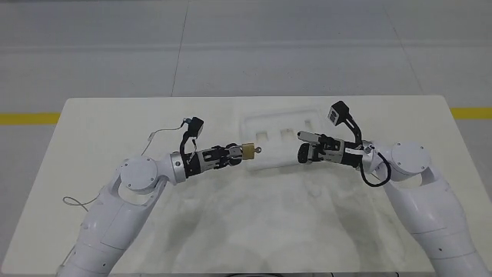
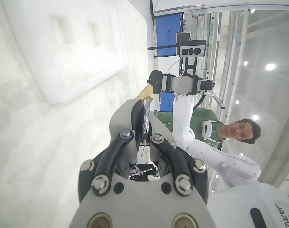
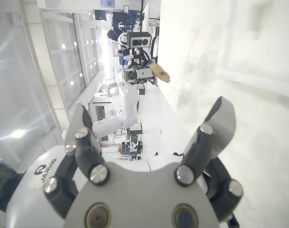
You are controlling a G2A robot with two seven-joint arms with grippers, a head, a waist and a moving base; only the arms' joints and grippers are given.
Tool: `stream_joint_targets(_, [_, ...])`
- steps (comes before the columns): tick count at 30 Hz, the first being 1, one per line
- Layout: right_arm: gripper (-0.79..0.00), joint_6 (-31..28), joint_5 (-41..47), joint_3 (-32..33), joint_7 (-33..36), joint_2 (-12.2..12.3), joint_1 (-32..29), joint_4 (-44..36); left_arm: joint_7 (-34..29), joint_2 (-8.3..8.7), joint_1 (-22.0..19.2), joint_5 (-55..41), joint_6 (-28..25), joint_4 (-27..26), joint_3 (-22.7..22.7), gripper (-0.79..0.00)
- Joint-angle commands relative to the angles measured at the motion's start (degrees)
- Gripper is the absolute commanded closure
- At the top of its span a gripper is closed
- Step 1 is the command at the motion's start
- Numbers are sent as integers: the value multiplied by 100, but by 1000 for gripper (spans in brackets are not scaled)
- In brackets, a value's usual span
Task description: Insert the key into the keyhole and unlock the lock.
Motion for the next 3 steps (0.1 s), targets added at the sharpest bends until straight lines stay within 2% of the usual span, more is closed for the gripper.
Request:
stream_joint_targets(1, [-785,0,0,0,0,0,0,0,0,0,0,0,0,0,0,0])
stream_joint_targets(3, [-785,0,0,0,0,0,0,0,0,0,0,0,0,0,0,0])
